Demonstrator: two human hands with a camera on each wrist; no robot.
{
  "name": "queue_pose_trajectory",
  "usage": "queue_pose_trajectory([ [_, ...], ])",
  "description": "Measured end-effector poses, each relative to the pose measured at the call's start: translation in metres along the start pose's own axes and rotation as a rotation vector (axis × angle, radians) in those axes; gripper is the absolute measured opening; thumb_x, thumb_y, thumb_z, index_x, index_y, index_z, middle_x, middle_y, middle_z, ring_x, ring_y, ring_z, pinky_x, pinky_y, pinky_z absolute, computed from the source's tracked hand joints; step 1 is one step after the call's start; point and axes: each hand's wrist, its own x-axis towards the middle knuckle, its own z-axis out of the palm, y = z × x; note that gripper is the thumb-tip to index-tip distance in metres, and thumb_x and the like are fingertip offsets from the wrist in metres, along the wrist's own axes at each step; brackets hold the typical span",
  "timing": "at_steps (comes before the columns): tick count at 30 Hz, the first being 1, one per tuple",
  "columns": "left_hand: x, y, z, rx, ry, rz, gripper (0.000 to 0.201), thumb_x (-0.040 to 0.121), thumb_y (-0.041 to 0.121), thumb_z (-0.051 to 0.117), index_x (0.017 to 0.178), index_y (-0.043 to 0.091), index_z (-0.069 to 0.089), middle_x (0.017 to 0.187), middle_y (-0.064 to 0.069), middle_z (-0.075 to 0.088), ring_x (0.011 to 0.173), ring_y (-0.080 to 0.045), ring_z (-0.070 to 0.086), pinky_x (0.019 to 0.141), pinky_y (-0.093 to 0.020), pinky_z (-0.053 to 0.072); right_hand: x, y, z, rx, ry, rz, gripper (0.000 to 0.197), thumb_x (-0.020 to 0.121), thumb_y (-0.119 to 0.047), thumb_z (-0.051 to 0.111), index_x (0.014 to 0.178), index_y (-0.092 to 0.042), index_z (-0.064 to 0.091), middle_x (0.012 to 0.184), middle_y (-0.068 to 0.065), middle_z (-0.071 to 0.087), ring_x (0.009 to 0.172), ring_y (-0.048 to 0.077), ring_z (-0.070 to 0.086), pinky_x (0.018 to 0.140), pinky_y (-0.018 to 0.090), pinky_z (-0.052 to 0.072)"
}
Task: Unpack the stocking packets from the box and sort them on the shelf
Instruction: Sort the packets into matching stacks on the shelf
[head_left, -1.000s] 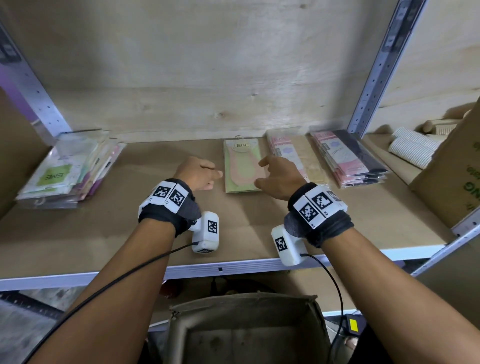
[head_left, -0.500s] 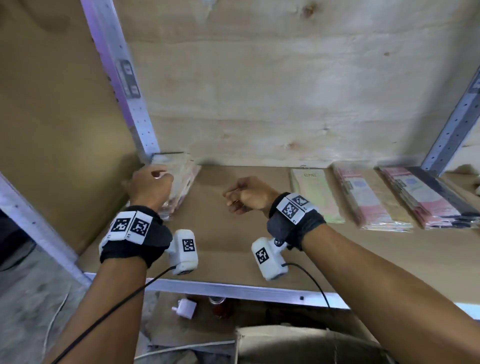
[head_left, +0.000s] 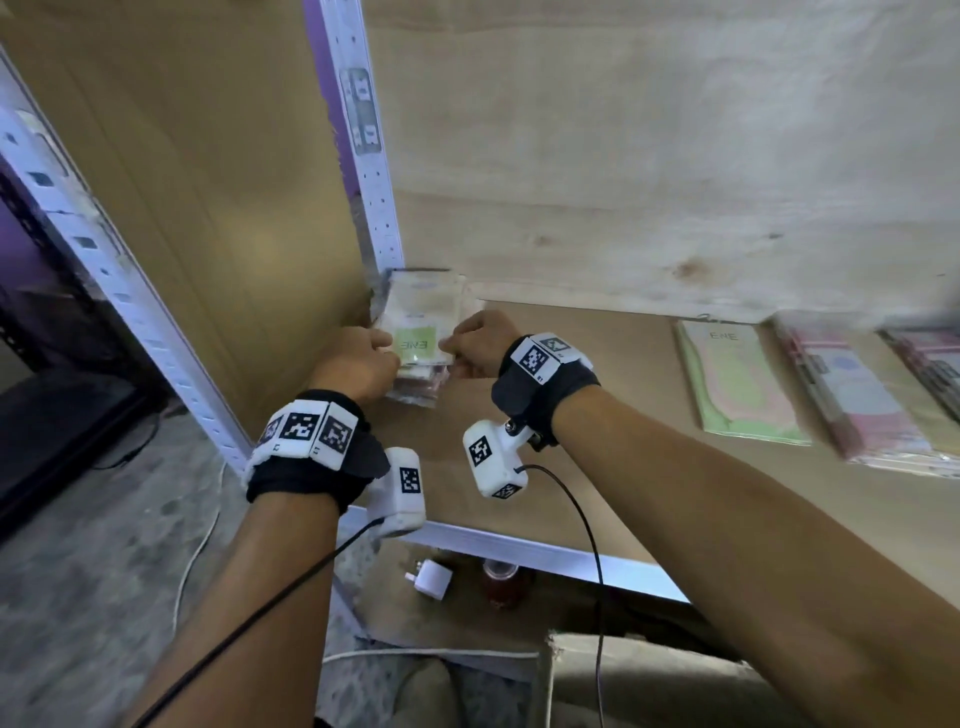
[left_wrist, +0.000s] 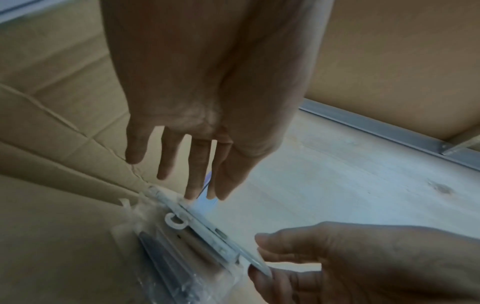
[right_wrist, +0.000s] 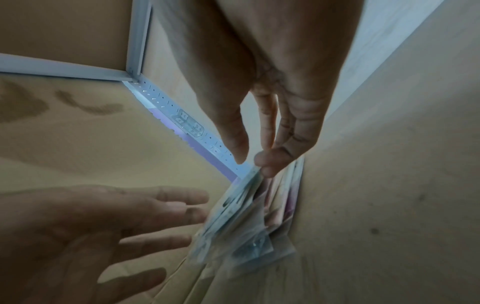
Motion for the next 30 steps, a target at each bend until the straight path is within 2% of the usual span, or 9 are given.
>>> queue_pose_trajectory([
  [2, -0.002, 0.002, 0.002, -0.016, 0.005, 0.005, 0.044, 0.094, 0.004, 0.050, 0.136, 0.013, 0.057, 0.141, -0.010, 0.055, 0.124, -0.030, 0.055, 0.110, -0.041, 0.042, -0.005, 0.003, -0.006, -0.023, 0.022, -0.008, 0.022, 0.085, 0.001, 0.070, 0.079, -0.007, 0.050, 0.071, 0.016, 0.052, 0.054, 0.024, 0.052, 0.068, 0.041, 0.051],
  [6, -0.006, 0.003, 0.004, -0.073, 0.033, 0.035, 0.036, 0.091, -0.001, 0.051, 0.121, 0.012, 0.065, 0.127, -0.016, 0.064, 0.114, -0.035, 0.061, 0.104, -0.044, 0.048, -0.021, 0.011, -0.027, 0.007, 0.015, -0.019, 0.031, 0.084, 0.010, 0.065, 0.069, -0.010, 0.047, 0.070, 0.020, 0.053, 0.056, 0.024, 0.049, 0.055, 0.033, 0.042],
  [8, -0.008, 0.006, 0.008, -0.076, -0.007, 0.062, 0.039, 0.087, -0.002, 0.060, 0.122, 0.014, 0.064, 0.121, -0.014, 0.065, 0.117, -0.036, 0.058, 0.107, -0.043, 0.045, -0.033, 0.013, -0.042, 0.114, -0.005, -0.018, 0.029, 0.087, 0.012, 0.060, 0.070, -0.008, 0.048, 0.068, 0.017, 0.053, 0.053, 0.021, 0.047, 0.050, 0.028, 0.037],
  [11, -0.017, 0.016, 0.017, 0.204, 0.000, 0.182, 0.053, 0.080, 0.020, 0.078, 0.127, 0.037, 0.060, 0.124, -0.004, 0.060, 0.122, -0.031, 0.046, 0.106, -0.033, 0.034, -0.056, 0.014, -0.071, 0.285, -0.038, -0.028, 0.018, 0.091, 0.012, 0.055, 0.085, -0.005, 0.052, 0.073, 0.013, 0.051, 0.055, 0.018, 0.046, 0.051, 0.025, 0.033],
  [13, -0.026, 0.028, 0.021, 0.287, 0.099, 0.287, 0.040, 0.077, 0.025, 0.077, 0.106, 0.050, 0.063, 0.124, -0.001, 0.060, 0.122, -0.027, 0.045, 0.094, -0.029, 0.029, -0.075, 0.015, -0.092, 0.341, -0.050, -0.040, 0.014, 0.092, 0.008, 0.055, 0.099, -0.004, 0.056, 0.074, 0.011, 0.053, 0.056, 0.016, 0.047, 0.052, 0.024, 0.034],
  [17, -0.049, 0.063, 0.033, 0.151, 0.259, 0.583, 0.005, 0.083, 0.027, 0.075, 0.086, 0.031, 0.074, 0.114, -0.003, 0.063, 0.118, -0.030, 0.046, 0.105, -0.037, 0.033, -0.107, 0.018, -0.141, 0.437, -0.041, -0.038, 0.013, 0.097, -0.009, 0.055, 0.109, -0.005, 0.058, 0.087, 0.017, 0.067, 0.059, 0.016, 0.054, 0.054, 0.022, 0.041],
  [22, -0.077, 0.112, 0.051, -0.052, 0.250, 0.828, 0.012, 0.091, 0.024, 0.068, 0.081, 0.017, 0.068, 0.083, 0.000, 0.068, 0.086, -0.027, 0.061, 0.079, -0.041, 0.049, -0.137, 0.031, -0.202, 0.632, -0.048, -0.083, 0.030, 0.097, -0.043, 0.053, 0.085, -0.016, 0.056, 0.097, 0.014, 0.074, 0.063, 0.018, 0.059, 0.059, 0.026, 0.039],
  [26, -0.089, 0.136, 0.079, -0.281, 0.124, 0.828, 0.016, 0.092, 0.026, 0.066, 0.085, 0.013, 0.071, 0.083, -0.002, 0.074, 0.078, -0.022, 0.067, 0.075, -0.038, 0.053, -0.160, 0.056, -0.230, 0.609, 0.012, -0.127, 0.017, 0.099, -0.024, 0.052, 0.098, -0.012, 0.064, 0.086, 0.006, 0.058, 0.066, 0.016, 0.048, 0.060, 0.026, 0.034],
  [30, -0.085, 0.148, 0.111, -0.432, 0.007, 0.757, 0.017, 0.091, 0.027, 0.067, 0.083, 0.013, 0.071, 0.075, -0.011, 0.069, 0.065, -0.011, 0.053, 0.064, -0.038, 0.051, -0.171, 0.083, -0.239, 0.205, 0.076, -0.166, 0.023, 0.090, -0.010, 0.065, 0.113, -0.006, 0.069, 0.102, 0.003, 0.071, 0.084, 0.015, 0.054, 0.074, 0.029, 0.042],
])
